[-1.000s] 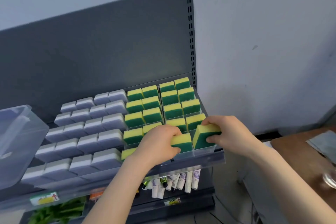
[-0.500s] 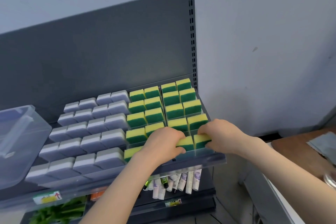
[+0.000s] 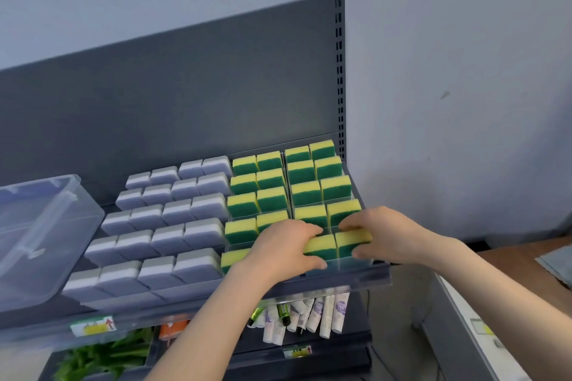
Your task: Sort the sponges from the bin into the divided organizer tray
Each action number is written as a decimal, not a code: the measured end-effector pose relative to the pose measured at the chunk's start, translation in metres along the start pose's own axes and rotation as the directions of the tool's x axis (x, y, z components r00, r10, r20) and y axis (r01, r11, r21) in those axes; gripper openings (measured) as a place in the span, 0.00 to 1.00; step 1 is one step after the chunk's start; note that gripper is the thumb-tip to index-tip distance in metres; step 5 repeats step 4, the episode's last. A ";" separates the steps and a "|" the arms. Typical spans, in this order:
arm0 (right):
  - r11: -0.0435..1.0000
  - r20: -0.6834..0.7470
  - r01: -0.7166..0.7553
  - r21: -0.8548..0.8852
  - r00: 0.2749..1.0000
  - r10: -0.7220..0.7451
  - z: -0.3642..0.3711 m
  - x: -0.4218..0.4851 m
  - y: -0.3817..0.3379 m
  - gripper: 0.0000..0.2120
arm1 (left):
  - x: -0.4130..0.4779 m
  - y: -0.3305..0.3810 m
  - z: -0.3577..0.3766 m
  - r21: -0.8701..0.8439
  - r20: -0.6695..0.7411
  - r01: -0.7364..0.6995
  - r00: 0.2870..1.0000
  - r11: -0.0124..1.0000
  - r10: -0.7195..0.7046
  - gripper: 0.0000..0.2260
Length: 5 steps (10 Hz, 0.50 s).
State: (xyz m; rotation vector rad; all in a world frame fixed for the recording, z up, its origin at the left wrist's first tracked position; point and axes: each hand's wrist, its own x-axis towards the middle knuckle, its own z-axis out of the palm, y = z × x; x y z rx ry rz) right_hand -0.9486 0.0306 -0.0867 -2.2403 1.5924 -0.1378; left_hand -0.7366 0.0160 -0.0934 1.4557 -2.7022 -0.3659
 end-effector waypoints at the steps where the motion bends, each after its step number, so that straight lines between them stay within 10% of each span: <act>1: 0.994 -0.114 0.012 0.110 0.993 0.001 -0.014 -0.005 -0.001 0.24 | -0.010 -0.005 -0.010 -0.107 -0.085 0.026 0.996 0.994 -0.035 0.29; 5: 0.965 -0.287 0.006 0.261 0.955 0.072 -0.034 -0.007 -0.034 0.17 | -0.041 -0.038 -0.057 -0.142 -0.299 0.128 0.940 0.981 -0.166 0.19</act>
